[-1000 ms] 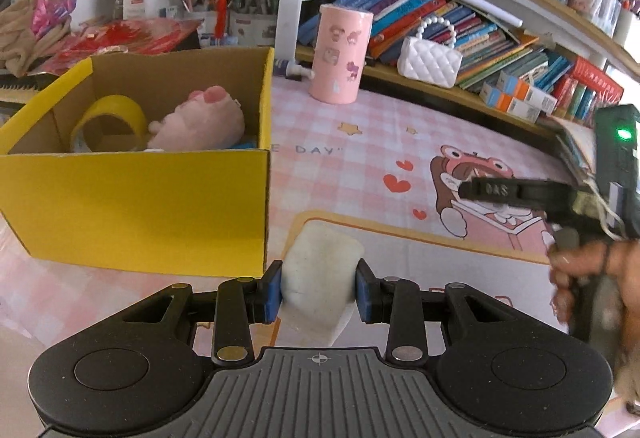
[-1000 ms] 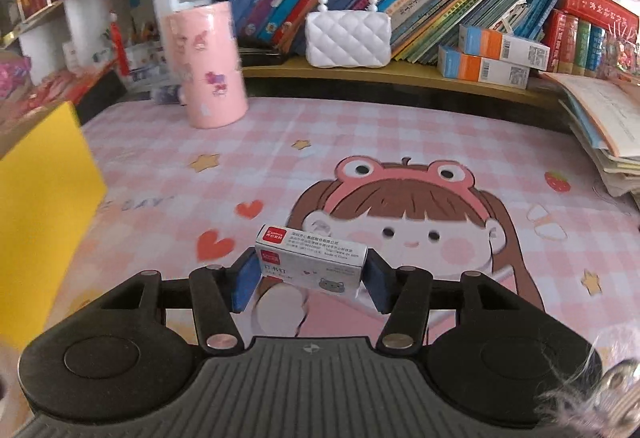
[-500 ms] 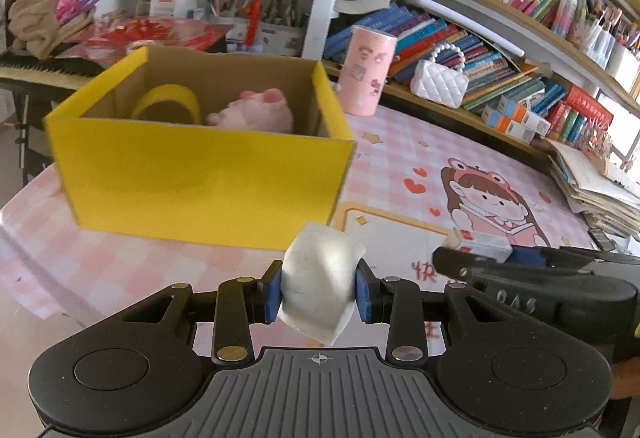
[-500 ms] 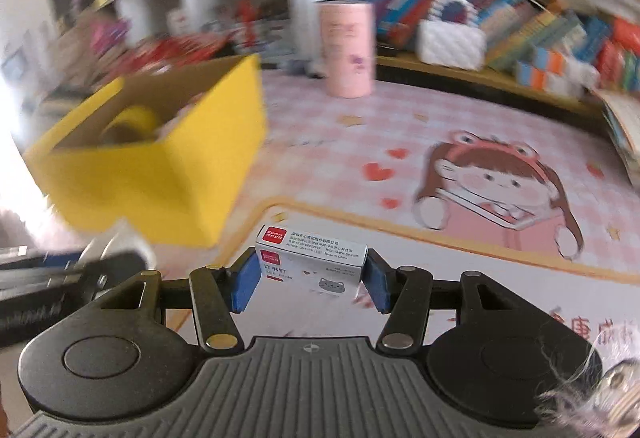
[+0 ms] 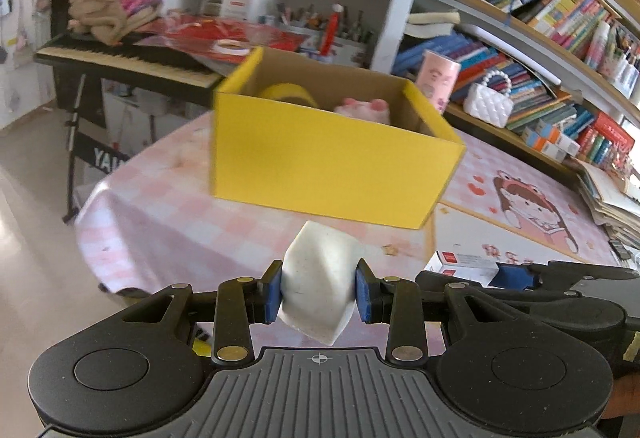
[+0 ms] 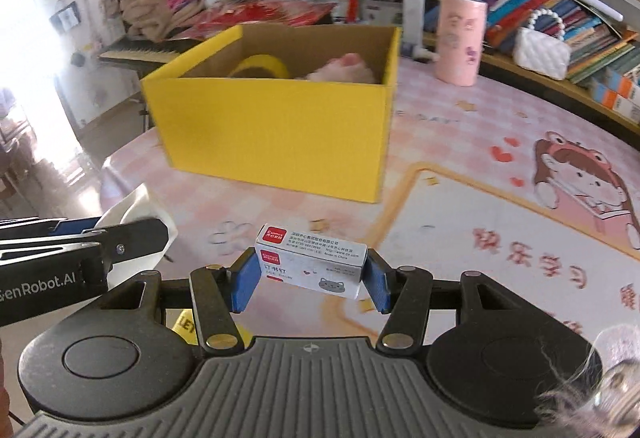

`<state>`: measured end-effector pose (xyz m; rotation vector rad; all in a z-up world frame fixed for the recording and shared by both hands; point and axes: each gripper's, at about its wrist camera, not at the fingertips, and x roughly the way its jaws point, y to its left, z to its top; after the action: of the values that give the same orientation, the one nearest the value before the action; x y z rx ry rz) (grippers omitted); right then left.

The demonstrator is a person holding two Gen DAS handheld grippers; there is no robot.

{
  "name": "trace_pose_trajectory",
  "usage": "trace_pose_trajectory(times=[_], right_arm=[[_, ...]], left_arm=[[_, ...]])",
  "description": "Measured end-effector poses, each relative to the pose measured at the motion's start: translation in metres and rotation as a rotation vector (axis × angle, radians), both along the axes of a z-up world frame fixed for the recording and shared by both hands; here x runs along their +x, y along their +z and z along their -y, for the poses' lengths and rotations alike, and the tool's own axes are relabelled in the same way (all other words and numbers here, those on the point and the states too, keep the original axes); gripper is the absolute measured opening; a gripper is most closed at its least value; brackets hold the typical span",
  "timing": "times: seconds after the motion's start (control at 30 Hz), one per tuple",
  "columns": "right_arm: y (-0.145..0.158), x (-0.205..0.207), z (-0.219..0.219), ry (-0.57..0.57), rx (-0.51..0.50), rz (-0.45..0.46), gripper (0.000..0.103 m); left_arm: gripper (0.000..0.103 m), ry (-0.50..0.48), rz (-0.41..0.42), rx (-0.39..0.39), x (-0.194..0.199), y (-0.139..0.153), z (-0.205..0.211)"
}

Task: Organize objects
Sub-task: 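Carry the charger with the left tool while the right tool carries the small box into the yellow box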

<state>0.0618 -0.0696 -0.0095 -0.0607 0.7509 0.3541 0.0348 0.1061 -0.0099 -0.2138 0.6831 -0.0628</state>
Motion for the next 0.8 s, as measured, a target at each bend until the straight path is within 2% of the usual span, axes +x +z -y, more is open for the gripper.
trace_pose_trajectory(times=[0.37, 0.67, 0.8], right_arm=[[0.003, -0.026, -0.051, 0.016, 0.009, 0.03, 0.052], [0.009, -0.038, -0.065, -0.021, -0.015, 0.057, 0.052], [0.015, -0.041, -0.064, -0.018, -0.041, 0.1, 0.052]], left_arm=[[0.034, 0.014, 0.037, 0.008, -0.023, 0.006, -0.049], [0.034, -0.012, 0.076, -0.015, -0.028, 0.009, -0.067], [0.034, -0.013, 0.101, -0.031, -0.023, 0.012, -0.067]])
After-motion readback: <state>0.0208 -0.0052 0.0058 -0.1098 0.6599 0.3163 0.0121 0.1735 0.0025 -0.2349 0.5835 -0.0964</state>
